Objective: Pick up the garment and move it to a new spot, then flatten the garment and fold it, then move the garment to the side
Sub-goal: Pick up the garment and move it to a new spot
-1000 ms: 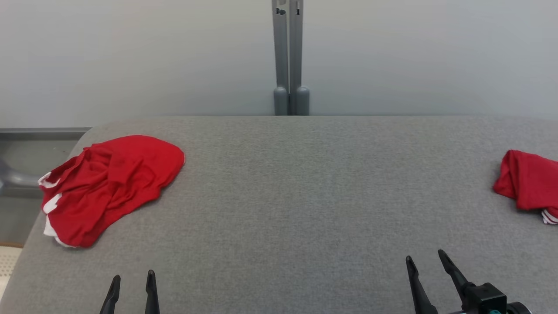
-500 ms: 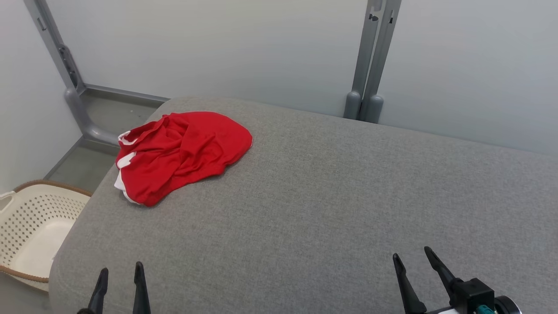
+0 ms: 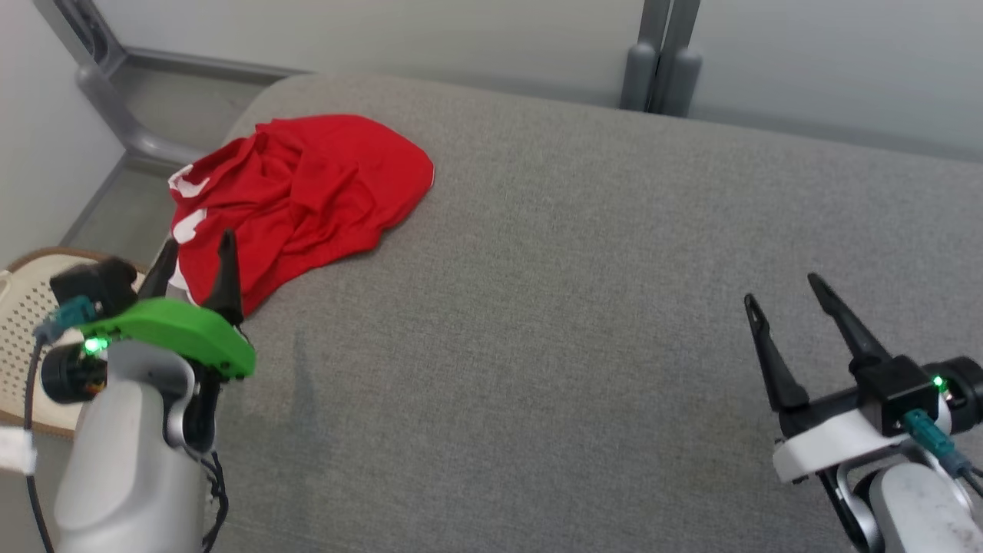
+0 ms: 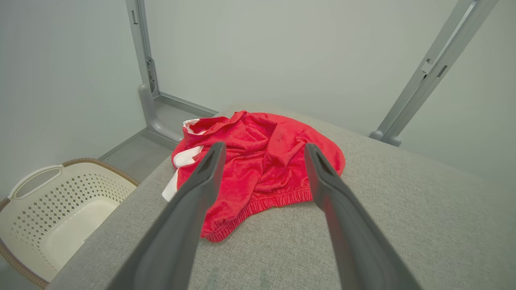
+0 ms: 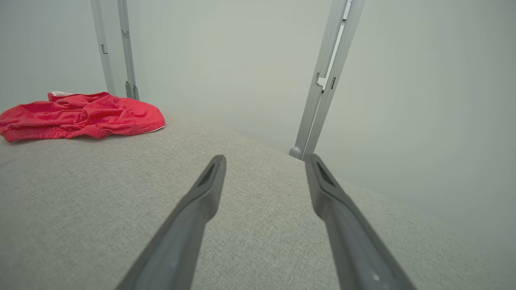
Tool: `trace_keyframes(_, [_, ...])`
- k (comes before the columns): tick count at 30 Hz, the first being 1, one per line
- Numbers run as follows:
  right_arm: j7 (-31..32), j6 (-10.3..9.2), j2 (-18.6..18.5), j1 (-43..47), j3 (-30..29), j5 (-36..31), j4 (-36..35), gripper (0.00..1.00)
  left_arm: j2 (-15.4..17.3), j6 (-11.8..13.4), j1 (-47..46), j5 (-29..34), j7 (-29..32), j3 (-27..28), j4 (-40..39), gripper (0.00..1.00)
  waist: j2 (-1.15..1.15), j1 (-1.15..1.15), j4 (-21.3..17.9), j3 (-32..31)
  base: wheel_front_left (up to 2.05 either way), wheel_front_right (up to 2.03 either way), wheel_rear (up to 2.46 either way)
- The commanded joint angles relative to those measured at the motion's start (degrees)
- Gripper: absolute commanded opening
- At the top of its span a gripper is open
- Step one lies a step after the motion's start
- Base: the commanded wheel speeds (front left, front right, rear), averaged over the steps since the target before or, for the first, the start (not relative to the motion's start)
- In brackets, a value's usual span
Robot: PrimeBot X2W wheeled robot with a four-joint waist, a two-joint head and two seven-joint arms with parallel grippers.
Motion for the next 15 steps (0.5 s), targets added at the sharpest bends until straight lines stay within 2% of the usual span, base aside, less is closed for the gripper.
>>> trace_keyframes(1, [-0.1,-0.06,-1.3,-2.8,-0.3,-0.2,-0.6,1.0,0.5,-0.2,-5.4,-1.1,1.5,-0.4,2.8,1.0,0.0,0.0,-6.9,20.5,0.0,0.0,0.0])
trace_keyframes(7, [-0.1,-0.06,-3.4,-6.8,-0.6,0.6,-1.6,1.0,3.4,-0.2,-17.2,-4.1,6.8,-0.1,17.4,1.0,0.0,0.0,-9.2,26.5,0.0,0.0,0.0])
trace_keyframes(12, [-0.1,-0.06,-2.9,-7.1,-1.2,1.1,-1.7,1.0,5.7,1.5,-21.2,-6.2,9.8,1.8,28.4,1.0,0.0,0.0,-10.5,26.4,0.0,0.0,0.0])
trace_keyframes(14, [-0.1,-0.06,-2.2,-6.6,-1.6,1.4,-1.2,1.0,6.2,1.5,-21.6,-7.1,11.8,2.4,31.8,0.98,0.0,0.0,-10.9,25.1,0.0,0.0,0.0])
trace_keyframes(15, [-0.1,-0.06,-1.9,-6.3,-1.7,1.5,-1.0,1.0,6.5,1.4,-21.5,-6.9,11.9,2.3,32.8,0.59,0.0,0.0,-11.0,24.4,0.0,0.0,0.0])
